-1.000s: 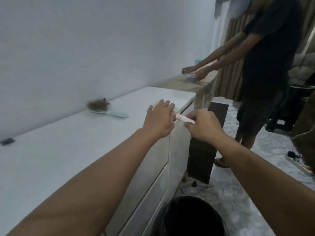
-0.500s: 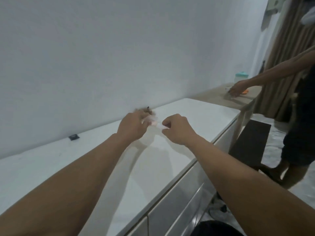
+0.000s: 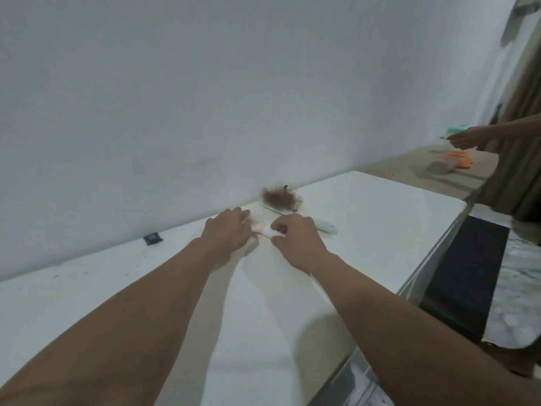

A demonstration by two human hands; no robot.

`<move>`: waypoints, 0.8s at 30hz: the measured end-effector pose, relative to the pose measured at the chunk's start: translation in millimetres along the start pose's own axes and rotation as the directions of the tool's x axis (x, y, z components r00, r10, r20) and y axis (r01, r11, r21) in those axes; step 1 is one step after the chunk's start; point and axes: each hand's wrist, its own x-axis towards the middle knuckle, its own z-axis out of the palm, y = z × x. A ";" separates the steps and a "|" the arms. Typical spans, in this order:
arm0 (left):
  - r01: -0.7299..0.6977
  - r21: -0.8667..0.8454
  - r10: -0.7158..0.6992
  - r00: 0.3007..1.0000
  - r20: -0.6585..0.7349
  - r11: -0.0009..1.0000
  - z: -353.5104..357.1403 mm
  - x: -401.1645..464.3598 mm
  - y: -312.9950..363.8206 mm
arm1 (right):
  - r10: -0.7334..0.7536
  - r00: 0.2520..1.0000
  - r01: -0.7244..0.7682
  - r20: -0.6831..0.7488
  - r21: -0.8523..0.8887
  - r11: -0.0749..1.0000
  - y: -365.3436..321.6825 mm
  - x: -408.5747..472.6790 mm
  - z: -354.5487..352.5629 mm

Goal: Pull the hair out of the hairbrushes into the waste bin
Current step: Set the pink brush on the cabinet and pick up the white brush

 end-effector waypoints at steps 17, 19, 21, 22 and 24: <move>-0.087 0.006 0.087 0.983 -0.161 0.996 10.4 24.2 1.3 | 0.216 0.964 -0.251 -0.153 -0.273 0.929 26.1 46.9 -21.0; -0.103 0.011 0.104 0.983 -0.153 0.995 13.2 27.6 3.2 | 0.239 0.965 -0.260 -0.103 -0.297 0.919 34.0 50.0 -22.5; -0.111 0.013 0.112 0.981 -0.157 0.994 16.3 29.8 4.7 | 0.245 0.967 -0.255 -0.071 -0.263 0.931 40.3 51.8 -23.7; -0.106 0.002 0.105 0.981 -0.164 0.994 17.0 29.3 6.1 | 0.239 0.969 -0.246 -0.061 -0.234 0.940 42.4 52.1 -24.3; -0.090 -0.026 0.085 0.982 -0.168 0.996 18.2 29.4 7.9 | 0.219 0.975 -0.224 -0.045 -0.193 0.955 44.5 50.7 -25.3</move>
